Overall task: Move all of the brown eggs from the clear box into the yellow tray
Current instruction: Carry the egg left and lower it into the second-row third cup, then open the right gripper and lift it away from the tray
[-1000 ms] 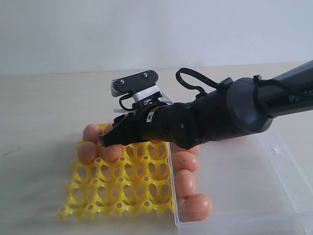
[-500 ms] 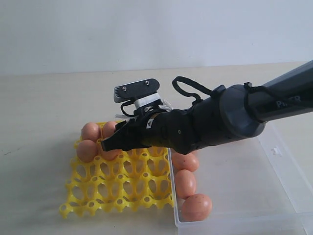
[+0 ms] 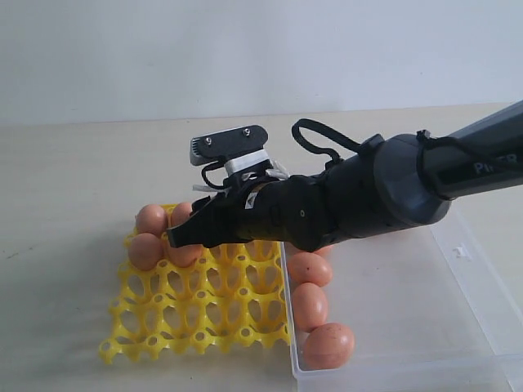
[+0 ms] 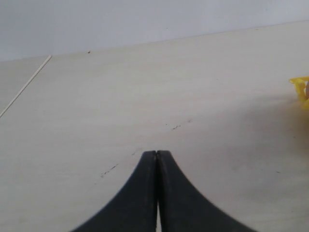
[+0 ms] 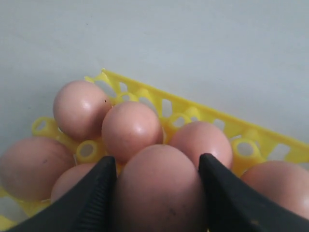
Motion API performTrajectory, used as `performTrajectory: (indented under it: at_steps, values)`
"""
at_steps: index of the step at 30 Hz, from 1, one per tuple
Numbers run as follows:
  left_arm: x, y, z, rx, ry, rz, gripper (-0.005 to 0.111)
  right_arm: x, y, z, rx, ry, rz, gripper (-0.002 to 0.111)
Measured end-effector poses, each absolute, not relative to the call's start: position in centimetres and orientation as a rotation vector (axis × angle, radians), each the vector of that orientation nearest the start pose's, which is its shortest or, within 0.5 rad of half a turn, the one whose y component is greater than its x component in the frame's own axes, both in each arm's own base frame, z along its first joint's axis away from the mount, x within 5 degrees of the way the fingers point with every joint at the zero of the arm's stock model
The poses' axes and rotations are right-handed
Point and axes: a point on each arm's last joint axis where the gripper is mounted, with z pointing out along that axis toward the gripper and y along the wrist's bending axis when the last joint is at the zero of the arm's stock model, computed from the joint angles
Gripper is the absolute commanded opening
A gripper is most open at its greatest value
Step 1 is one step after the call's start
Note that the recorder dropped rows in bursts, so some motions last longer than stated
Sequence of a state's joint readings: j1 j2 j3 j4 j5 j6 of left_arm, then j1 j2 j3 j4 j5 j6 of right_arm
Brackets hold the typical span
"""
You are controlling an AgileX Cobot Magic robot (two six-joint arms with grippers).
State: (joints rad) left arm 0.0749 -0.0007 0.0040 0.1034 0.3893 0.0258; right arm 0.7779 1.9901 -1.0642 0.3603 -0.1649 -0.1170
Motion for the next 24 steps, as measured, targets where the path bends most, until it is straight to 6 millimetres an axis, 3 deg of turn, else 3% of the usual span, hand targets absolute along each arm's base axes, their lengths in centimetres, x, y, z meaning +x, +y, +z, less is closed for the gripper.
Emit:
performTrajectory:
  at_steps: [5,8,24]
  values:
    - [5.19,0.75,17.71,0.017,1.878,0.172,0.0,29.14,28.06,13.58,-0.584,2.224,0.474,0.042]
    - [5.19,0.75,17.71,0.017,1.878,0.172,0.0,28.99,28.2,13.57,-0.589,2.225,0.476,0.051]
    - [5.19,0.75,17.71,0.017,1.878,0.172,0.0,28.82,28.34,13.73,-0.591,2.224,0.482,0.051]
